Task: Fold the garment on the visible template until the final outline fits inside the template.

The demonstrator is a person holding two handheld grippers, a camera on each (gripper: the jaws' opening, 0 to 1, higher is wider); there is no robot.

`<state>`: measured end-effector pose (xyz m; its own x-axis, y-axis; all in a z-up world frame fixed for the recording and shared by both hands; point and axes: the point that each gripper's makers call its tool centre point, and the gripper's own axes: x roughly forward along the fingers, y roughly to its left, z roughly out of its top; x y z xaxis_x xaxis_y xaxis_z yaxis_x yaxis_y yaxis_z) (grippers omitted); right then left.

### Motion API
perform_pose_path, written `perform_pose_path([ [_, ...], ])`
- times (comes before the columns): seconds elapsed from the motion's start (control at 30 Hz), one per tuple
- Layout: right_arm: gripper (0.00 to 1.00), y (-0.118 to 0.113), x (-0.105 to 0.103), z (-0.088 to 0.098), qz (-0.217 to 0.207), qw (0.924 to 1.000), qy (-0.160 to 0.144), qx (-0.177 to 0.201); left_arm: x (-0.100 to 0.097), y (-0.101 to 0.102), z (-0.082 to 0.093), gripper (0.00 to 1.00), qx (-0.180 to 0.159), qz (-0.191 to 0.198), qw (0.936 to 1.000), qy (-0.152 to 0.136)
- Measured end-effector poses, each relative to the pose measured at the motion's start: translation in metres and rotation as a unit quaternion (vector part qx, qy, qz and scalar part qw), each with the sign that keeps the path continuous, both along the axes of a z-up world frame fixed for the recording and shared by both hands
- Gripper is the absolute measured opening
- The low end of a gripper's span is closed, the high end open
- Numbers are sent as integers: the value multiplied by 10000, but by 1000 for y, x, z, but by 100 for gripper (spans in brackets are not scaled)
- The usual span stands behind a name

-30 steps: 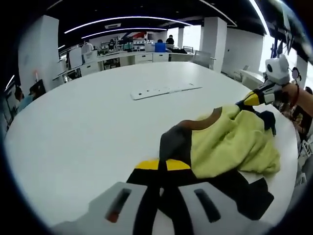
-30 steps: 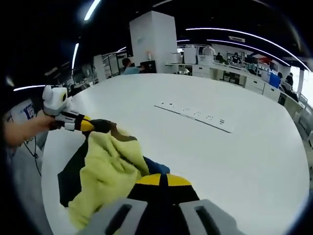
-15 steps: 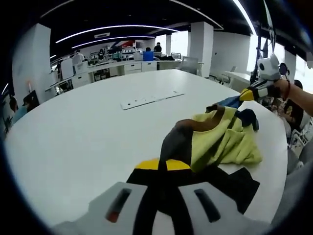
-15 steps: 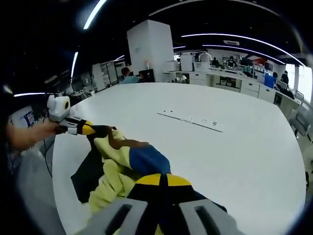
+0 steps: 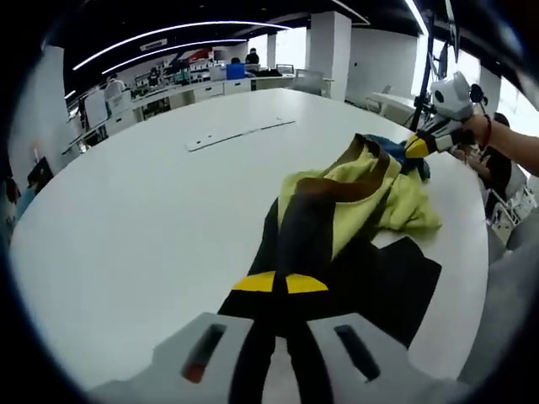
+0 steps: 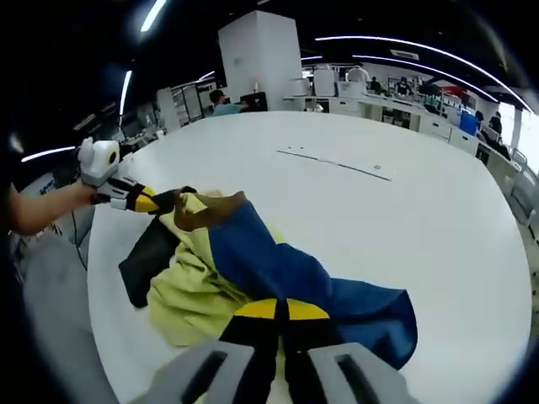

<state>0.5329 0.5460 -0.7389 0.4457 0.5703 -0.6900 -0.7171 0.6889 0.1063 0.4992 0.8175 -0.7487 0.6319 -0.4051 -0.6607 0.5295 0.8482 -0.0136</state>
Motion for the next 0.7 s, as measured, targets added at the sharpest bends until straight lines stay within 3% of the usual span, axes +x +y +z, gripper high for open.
perform_pose_path([
  [0.33, 0, -3, -2, -17, 45, 9998, 51, -172, -2, 1, -15, 0, 171, 17, 9998, 128],
  [0.57, 1, -2, -3, -12, 25, 9998, 171, -35, -3, 3, -14, 0, 130, 113, 9998, 130],
  [0.7, 15, 2, -8, 0, 85, 9996, 240, 155, -6, 6, -10, 5, 158, 123, 9997, 107],
])
